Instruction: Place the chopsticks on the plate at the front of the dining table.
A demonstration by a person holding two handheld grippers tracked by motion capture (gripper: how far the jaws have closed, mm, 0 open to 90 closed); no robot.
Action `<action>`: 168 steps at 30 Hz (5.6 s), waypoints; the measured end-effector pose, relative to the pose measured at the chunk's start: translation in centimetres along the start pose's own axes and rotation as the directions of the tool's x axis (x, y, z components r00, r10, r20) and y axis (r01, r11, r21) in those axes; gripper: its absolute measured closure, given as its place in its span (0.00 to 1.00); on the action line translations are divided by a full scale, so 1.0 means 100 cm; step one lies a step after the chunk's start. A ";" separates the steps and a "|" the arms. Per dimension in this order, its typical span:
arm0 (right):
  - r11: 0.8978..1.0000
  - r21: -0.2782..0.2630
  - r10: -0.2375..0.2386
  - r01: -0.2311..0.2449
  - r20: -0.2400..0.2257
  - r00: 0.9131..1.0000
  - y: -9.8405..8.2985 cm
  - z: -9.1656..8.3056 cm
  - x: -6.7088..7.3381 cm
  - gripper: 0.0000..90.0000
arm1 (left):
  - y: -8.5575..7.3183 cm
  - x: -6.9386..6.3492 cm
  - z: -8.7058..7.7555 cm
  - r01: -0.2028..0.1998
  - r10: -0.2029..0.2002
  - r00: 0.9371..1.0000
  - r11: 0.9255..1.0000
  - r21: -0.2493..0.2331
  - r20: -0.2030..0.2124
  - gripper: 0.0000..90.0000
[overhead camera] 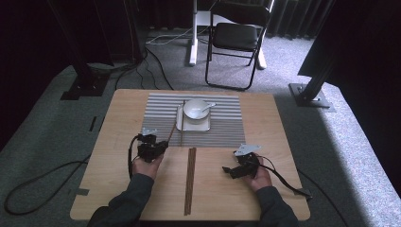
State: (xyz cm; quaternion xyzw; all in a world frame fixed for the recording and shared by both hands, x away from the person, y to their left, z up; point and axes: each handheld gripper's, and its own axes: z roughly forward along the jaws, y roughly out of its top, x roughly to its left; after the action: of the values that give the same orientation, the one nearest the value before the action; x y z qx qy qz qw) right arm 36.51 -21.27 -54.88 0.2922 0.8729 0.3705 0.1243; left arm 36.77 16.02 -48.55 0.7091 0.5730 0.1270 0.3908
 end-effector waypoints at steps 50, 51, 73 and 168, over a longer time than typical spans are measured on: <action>1.000 0.001 0.001 -0.001 0.000 1.000 0.000 0.000 0.000 0.14 | 0.024 -0.004 0.008 0.022 -0.021 1.000 1.000 -0.022 0.016 0.94; 1.000 0.000 0.000 0.000 0.000 1.000 0.000 0.000 0.000 0.14 | 0.025 -0.004 0.008 0.022 -0.022 1.000 1.000 -0.022 0.018 0.94; 1.000 -0.001 0.001 -0.001 0.000 1.000 0.000 0.000 0.000 0.14 | 0.035 -0.004 0.013 0.029 -0.028 0.999 0.999 -0.033 0.017 0.94; 1.000 -0.001 0.001 -0.001 0.001 1.000 0.000 0.000 0.000 0.14 | 0.068 0.001 0.044 0.070 -0.070 0.998 0.997 -0.019 0.003 0.94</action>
State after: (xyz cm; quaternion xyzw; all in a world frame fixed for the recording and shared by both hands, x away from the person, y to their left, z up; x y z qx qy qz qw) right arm 36.51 -21.27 -54.88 0.2928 0.8725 0.3709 0.1247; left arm 44.43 14.02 -46.77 0.6851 0.5957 0.1178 0.4025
